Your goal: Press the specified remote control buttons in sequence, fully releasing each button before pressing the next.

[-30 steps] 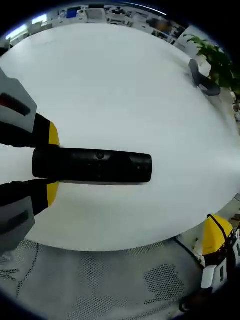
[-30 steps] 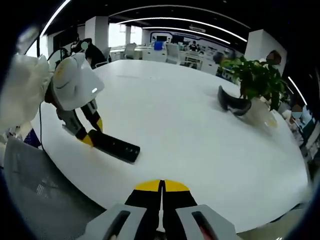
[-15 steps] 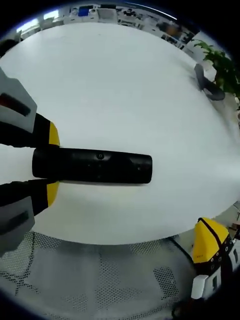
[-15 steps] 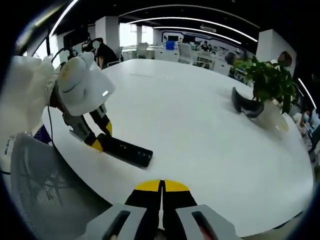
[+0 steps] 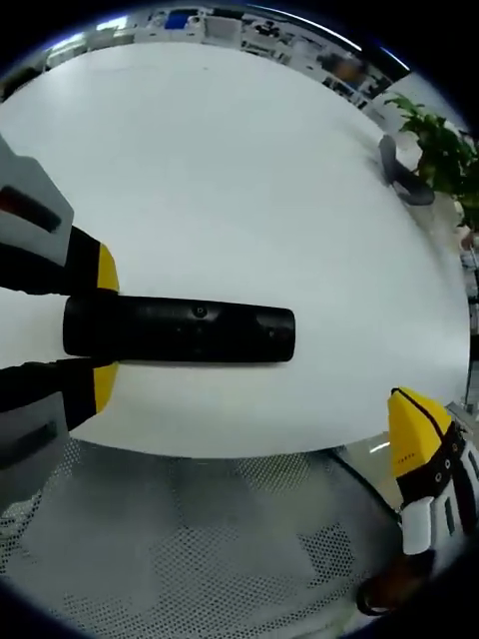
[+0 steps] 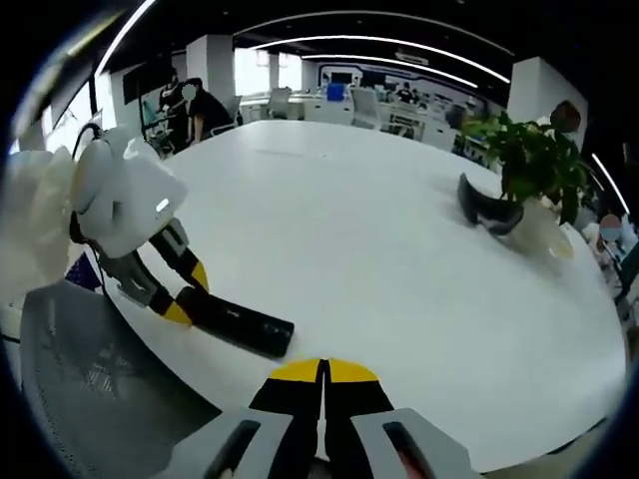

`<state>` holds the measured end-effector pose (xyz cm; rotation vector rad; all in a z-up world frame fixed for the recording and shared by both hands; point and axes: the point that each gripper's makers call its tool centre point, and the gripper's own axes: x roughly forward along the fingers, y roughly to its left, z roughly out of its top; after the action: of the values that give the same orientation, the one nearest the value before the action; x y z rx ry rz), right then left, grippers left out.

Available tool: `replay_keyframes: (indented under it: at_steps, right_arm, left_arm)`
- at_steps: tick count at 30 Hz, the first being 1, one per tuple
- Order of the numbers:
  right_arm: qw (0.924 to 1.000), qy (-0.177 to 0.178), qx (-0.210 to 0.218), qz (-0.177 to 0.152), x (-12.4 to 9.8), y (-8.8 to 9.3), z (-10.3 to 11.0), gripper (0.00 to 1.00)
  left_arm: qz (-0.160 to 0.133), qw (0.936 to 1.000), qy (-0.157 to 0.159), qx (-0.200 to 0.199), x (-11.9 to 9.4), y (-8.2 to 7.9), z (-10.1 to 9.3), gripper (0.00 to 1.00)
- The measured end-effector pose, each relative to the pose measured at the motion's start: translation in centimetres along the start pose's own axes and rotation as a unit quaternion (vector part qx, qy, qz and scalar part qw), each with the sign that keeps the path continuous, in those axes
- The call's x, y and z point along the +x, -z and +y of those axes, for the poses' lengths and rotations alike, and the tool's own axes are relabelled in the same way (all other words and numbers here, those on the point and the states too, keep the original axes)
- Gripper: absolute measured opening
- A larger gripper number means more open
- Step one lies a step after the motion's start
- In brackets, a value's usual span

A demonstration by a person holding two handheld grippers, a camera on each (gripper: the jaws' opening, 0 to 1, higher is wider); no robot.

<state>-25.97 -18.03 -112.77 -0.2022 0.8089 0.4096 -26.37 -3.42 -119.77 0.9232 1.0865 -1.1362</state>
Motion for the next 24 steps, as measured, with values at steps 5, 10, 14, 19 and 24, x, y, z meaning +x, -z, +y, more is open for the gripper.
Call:
replay_keyframes:
  at_steps: [5, 10, 14, 19, 24]
  right_arm:
    - [0.9999, 0.005, -0.014, 0.003, 0.0, 0.1, 0.1, 0.00]
    - [0.9994, 0.025, 0.021, -0.004, -0.3, -0.1, -1.3, 0.00]
    - [0.9991, 0.030, 0.029, -0.007, -0.3, -0.1, -1.6, 0.00]
    - [0.9999, 0.009, 0.010, 0.005, -0.1, 0.0, -0.1, 0.00]
    - [0.9989, -0.041, -0.006, 0.023, 0.4, 0.1, 2.1, 0.00]
  left_arm:
    - [-0.015, 0.9998, 0.001, -0.011, -0.1, 0.1, -0.5, 0.23]
    - [-0.036, 0.9993, 0.001, -0.010, -0.1, 0.2, -2.1, 0.23]
    - [-0.064, 0.9976, -0.003, -0.024, -0.2, 0.2, -3.0, 0.23]
    - [-0.099, 0.9942, -0.002, -0.041, -0.2, 0.1, -3.6, 0.23]
    - [-0.130, 0.9899, -0.012, -0.054, -0.3, -0.1, -4.2, 0.23]
